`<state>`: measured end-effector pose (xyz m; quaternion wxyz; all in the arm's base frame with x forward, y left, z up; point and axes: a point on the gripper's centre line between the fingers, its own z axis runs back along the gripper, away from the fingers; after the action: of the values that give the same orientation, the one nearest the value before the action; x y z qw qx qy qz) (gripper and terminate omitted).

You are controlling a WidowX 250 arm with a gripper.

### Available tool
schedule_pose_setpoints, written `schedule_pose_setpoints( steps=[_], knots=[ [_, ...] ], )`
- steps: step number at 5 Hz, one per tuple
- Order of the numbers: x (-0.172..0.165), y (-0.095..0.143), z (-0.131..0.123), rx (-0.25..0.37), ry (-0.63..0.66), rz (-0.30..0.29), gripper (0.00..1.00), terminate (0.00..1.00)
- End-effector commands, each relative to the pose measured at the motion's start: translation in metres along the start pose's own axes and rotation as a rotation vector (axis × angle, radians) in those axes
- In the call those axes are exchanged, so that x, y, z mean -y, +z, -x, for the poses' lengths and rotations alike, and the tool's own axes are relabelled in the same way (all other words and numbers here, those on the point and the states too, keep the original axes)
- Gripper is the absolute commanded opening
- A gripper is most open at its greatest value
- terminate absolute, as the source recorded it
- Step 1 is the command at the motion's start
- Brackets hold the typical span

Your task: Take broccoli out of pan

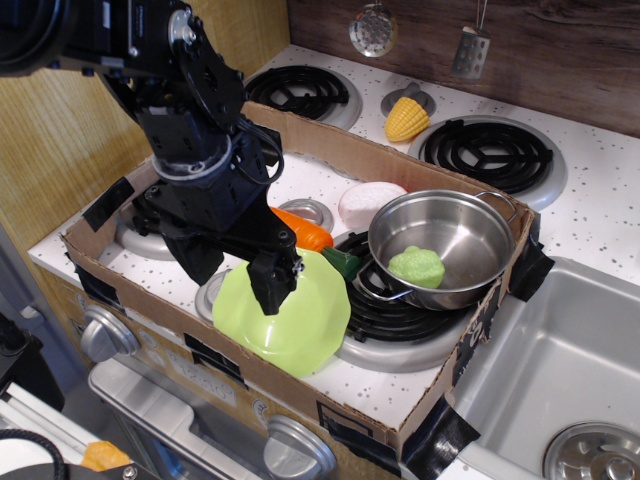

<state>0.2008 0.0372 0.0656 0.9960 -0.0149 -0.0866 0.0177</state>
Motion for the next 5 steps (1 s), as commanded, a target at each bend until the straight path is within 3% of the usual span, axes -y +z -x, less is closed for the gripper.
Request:
schedule_pose_setpoints(
  steps=[1, 3, 4, 5],
  knots=[
    [0.000, 0.000, 0.000, 0.000, 0.000, 0.000, 1.00, 0.00],
    [0.011, 0.015, -0.070, -0.011, -0.095, -0.069, 1.00, 0.00],
    [0.026, 0.021, -0.109, -0.061, -0.158, -0.064, 1.00, 0.00],
    [0.041, 0.014, -0.120, -0.047, -0.137, -0.046, 1.00, 0.00]
  ],
)
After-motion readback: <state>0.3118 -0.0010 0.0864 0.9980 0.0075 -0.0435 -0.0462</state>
